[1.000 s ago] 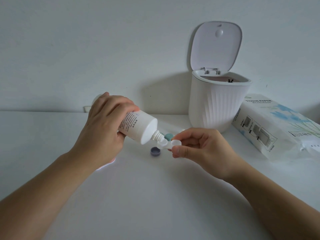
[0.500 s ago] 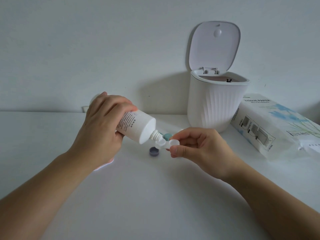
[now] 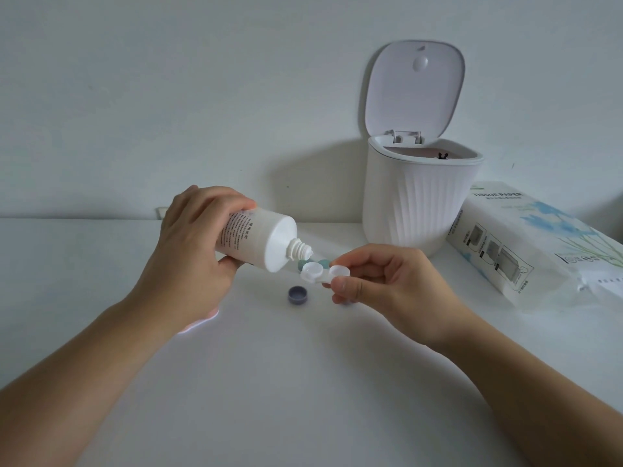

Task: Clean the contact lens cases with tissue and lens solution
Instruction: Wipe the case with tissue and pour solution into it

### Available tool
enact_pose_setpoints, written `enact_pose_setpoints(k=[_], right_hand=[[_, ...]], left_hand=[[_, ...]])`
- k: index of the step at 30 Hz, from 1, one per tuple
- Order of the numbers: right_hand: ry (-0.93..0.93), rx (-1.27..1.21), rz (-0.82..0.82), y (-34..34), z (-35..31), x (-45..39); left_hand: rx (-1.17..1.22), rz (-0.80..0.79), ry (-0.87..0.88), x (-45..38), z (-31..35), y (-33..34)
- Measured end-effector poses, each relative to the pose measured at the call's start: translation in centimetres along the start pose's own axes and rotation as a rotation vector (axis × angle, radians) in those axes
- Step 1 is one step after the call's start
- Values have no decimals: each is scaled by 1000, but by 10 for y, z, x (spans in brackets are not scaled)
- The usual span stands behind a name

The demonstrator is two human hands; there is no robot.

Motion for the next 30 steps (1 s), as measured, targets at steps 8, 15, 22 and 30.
enact_pose_setpoints(k=[8,15,22,30], right_hand=[[0,11,-9,0,1,0],[-2,0,-20,1,0,1],[4,24,-30,1,2,0],[6,18,-23,1,3,-1]], left_hand=[[-36,17,14,0,-2,1],[-117,50,69,-2,1,2],[-134,62,104,-3,4,1],[-123,58,101,-3,3,2]])
Point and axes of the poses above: each hand's wrist, its own x-axis away from the middle knuckle, its own y-axis out of the palm, z = x × y, the point moved 3 cm from there along -x, towards the middle knuckle, and after that the axes turned 7 degrees about -x, right-handed, at the moved point
